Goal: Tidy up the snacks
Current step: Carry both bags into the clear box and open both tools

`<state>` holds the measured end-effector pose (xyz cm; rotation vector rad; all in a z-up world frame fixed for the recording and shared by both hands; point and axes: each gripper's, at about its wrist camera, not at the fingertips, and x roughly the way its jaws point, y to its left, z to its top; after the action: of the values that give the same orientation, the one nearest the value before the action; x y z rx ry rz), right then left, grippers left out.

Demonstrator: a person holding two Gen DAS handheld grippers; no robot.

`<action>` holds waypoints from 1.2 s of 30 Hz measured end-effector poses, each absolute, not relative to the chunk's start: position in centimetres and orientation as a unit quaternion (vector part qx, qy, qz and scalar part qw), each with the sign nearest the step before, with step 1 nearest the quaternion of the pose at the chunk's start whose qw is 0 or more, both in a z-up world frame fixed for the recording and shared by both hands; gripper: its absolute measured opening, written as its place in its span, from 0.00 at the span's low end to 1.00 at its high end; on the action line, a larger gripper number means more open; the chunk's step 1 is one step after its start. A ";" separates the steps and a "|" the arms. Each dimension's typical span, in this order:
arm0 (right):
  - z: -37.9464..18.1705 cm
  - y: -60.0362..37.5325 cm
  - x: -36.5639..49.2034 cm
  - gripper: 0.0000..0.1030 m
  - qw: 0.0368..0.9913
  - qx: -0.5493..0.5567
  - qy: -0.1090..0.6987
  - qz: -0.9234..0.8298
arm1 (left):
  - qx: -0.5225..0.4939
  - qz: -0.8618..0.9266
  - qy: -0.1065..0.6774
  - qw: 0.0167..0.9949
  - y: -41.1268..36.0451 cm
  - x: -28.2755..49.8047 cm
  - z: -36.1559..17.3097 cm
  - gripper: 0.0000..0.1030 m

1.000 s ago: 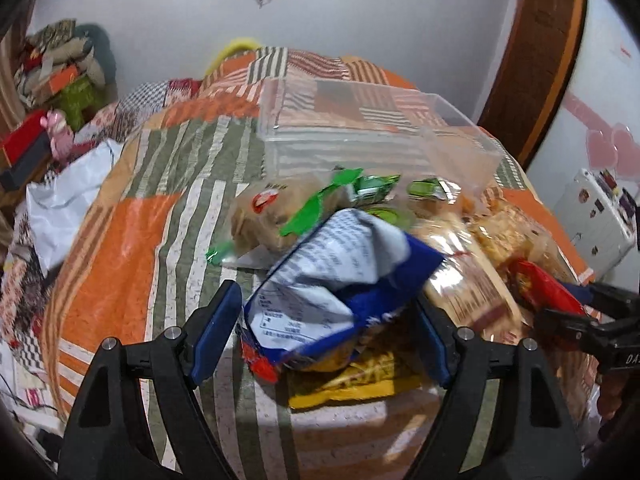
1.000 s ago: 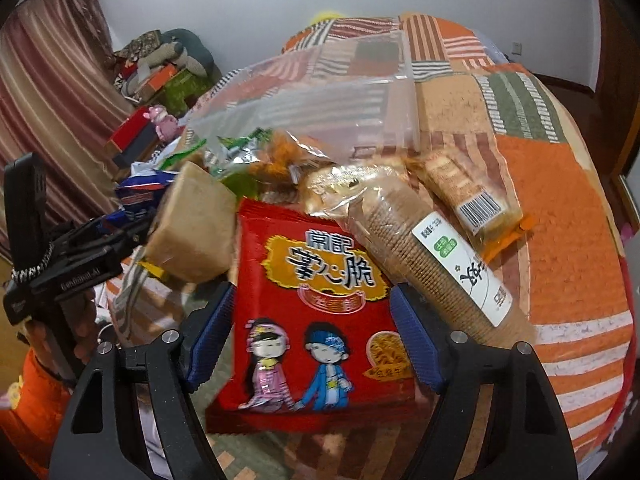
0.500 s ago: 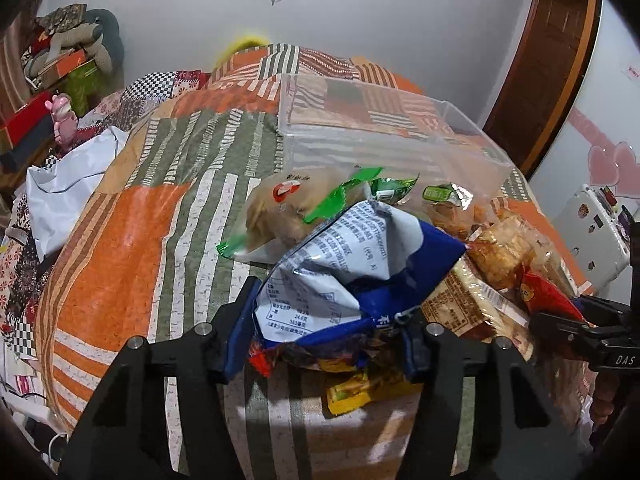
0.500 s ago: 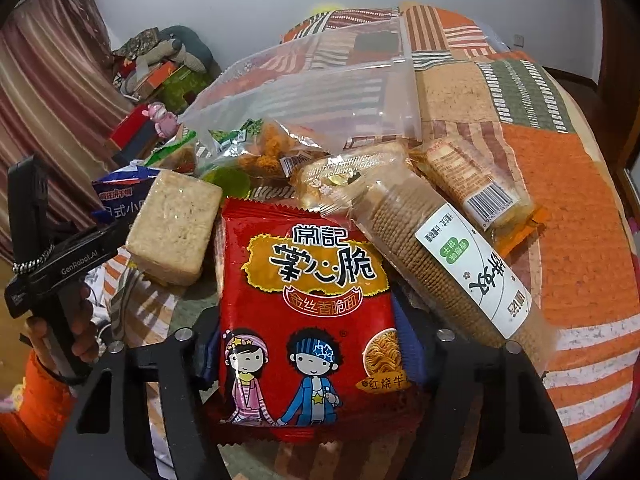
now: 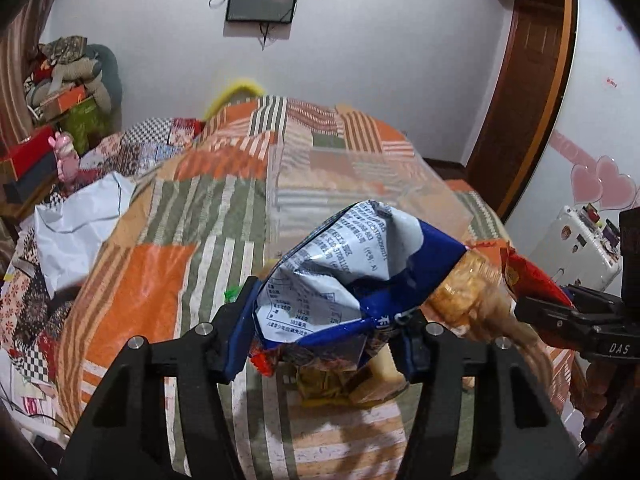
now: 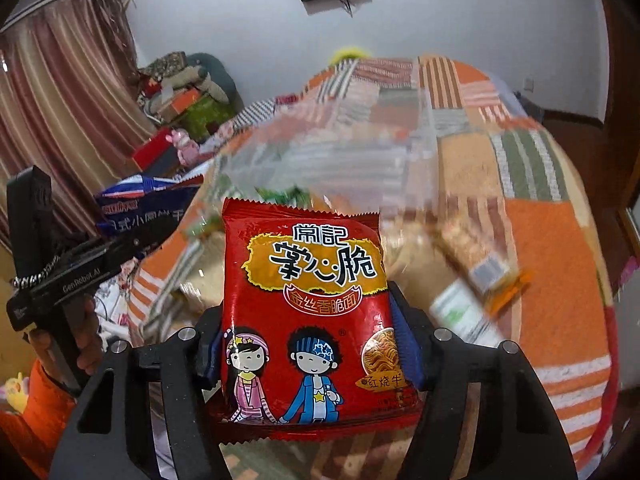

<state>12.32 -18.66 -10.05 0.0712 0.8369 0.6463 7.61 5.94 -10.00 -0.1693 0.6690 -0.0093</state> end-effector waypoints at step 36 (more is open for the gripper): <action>-6.2 -15.2 23.1 0.61 0.908 0.019 0.327 0.262 | -0.094 0.005 0.311 0.946 7.2 21.1 -6.2 0.56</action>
<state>23.12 -15.19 -6.21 0.0389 0.6754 0.5398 21.08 7.19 -6.15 -0.1911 0.6329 0.0105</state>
